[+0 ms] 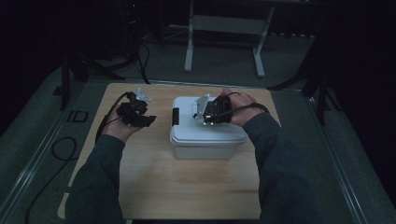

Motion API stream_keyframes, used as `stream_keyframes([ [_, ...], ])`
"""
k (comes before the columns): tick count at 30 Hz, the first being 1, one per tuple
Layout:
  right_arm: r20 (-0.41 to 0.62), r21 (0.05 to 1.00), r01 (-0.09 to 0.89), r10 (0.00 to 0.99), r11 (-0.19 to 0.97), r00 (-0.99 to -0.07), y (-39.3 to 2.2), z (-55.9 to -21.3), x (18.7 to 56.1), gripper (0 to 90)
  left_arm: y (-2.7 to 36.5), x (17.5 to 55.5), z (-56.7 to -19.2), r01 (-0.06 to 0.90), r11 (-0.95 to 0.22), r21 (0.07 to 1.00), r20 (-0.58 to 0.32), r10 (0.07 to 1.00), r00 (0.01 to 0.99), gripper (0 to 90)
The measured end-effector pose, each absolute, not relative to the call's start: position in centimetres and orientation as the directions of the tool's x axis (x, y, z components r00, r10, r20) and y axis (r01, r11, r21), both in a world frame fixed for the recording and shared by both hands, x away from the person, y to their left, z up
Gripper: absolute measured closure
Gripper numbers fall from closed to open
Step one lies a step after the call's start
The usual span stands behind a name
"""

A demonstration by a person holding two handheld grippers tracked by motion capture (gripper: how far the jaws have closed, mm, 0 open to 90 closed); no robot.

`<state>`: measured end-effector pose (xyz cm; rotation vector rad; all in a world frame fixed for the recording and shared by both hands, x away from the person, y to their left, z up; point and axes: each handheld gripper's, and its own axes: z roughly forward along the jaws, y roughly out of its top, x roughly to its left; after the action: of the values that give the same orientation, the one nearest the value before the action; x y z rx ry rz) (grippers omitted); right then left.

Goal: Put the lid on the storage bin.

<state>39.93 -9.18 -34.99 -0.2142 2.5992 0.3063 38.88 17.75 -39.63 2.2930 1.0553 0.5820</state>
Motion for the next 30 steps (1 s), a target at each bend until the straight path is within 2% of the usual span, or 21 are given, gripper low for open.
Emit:
stream_keyframes([
  [30,-0.493,0.161,-0.190,-0.088,0.968,-0.866,-7.9,-36.2,40.4,84.2,17.7,38.9,-39.7,0.546,-0.548,0.633,0.156,0.782,0.604,52.6],
])
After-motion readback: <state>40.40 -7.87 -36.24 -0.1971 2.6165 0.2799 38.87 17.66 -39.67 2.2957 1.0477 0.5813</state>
